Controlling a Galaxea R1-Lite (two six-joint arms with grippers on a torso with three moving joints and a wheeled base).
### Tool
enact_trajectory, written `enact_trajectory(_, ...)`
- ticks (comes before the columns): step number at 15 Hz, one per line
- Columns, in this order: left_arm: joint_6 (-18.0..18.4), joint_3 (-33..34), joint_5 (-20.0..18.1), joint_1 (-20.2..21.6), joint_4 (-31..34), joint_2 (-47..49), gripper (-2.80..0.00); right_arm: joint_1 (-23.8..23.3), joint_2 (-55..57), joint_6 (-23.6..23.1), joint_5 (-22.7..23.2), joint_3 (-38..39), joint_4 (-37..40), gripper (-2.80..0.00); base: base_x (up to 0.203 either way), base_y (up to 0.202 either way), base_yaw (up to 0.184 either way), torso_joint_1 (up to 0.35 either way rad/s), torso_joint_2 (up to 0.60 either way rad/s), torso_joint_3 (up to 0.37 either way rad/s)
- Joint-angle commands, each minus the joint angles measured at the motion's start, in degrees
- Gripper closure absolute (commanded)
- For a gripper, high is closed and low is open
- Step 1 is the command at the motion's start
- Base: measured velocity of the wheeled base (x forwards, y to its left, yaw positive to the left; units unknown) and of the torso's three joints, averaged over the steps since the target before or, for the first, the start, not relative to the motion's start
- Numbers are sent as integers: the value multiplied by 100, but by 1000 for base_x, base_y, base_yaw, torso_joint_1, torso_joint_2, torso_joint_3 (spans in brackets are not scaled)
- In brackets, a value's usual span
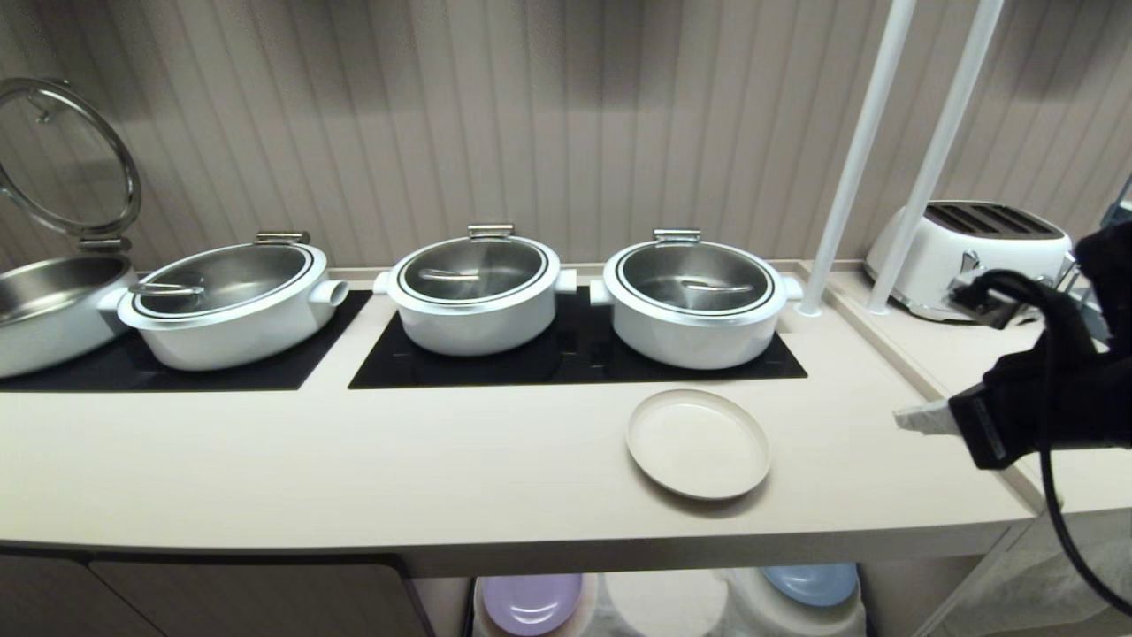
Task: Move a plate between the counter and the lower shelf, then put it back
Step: Pick up the plate
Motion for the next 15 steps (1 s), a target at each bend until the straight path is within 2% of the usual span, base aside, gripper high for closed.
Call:
enact_trajectory(1,-3,0,3,0,-1,4,0,177,955,46,10,-485,840,0,0,0,0,0,0,0)
enact_trajectory(6,-3,0,3,0,-1,4,0,282,1876,147,-117,-1538,2302,0,0,0,0,0,0,0)
enact_trajectory(11,-3,0,3,0,-1,4,0,289,2547,324,-192,-2347,2409,0,0,0,0,0,0,0)
enact_trajectory(15,-3,0,3,0,-1,4,0,370,3284,790,-194,-3298,2410,0,0,0,0,0,0,0)
